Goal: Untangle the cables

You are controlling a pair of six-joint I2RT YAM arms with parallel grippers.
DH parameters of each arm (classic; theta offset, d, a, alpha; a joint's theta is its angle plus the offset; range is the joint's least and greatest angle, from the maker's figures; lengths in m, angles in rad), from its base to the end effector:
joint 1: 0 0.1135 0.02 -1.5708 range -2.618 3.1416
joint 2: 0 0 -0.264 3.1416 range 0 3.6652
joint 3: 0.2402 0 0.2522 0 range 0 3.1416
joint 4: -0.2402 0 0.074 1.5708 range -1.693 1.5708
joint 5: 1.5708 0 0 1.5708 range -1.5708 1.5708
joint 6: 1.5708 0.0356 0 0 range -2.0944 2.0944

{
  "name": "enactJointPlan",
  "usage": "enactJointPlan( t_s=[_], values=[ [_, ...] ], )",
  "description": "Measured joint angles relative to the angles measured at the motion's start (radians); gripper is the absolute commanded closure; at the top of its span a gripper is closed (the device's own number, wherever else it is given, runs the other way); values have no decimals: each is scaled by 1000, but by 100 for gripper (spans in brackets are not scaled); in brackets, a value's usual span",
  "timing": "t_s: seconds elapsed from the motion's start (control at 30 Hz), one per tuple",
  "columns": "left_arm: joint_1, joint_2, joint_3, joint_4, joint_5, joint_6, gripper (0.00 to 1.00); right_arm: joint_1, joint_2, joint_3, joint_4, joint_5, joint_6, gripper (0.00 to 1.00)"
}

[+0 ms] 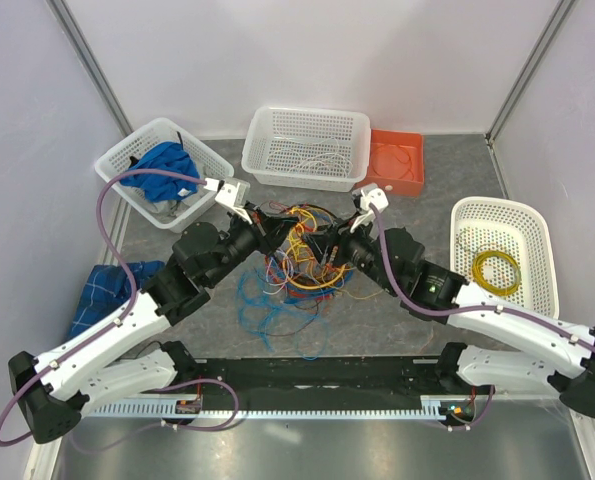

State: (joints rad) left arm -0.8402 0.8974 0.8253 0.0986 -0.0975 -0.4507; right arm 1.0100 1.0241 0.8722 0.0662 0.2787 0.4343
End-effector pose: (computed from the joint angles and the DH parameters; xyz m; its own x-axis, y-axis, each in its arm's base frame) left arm 0.1450 -0.1566 0.3650 -0.2787 -0.3386 -0.8987 0.6165 0.6545 -0.4378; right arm 0.1369 0.1996 0.3520 -0.3225 0.2471 -0.9137 -0.5872 0.7049 0.3979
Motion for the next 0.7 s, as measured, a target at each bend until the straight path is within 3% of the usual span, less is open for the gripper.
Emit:
enactJointPlan(
  t_s=[0.13, 0.23, 0.27, 0.33, 0.37, 0.47, 0.53, 0.57, 0.6, 0.63, 0.7],
  values=[
    [0, 1, 0, 0, 5, 0, 98, 0, 49, 15, 47, -21, 0, 50],
    [0, 2, 0, 0, 6, 0, 98, 0, 79, 16, 75, -31, -1, 61],
    [0, 3, 0, 0, 8, 0, 98, 0, 87, 17, 83, -32, -4, 70],
    [0, 5, 0, 0, 12, 0, 98, 0, 105, 19, 95, -32, -7, 77],
    [0, 5, 0, 0, 13, 0, 98, 1, 113, 21, 99, -32, -12, 87],
    [1, 6, 0, -1, 13, 0, 98, 2, 133, 29, 110, -29, -19, 100],
    [1, 5, 0, -3, 12, 0, 98, 3, 136, 30, 113, -25, -22, 100],
    [1, 5, 0, -3, 10, 0, 93, 3, 136, 30, 113, -20, -21, 100],
    [1, 5, 0, -3, 7, 0, 82, 3, 134, 30, 113, -17, -21, 100],
    [1, 3, 0, -6, 0, 0, 49, 3, 132, 29, 111, -13, -21, 100],
    [1, -3, 0, -24, -21, 5, 16, 3, 116, 29, 95, 5, -24, 100]
  ],
)
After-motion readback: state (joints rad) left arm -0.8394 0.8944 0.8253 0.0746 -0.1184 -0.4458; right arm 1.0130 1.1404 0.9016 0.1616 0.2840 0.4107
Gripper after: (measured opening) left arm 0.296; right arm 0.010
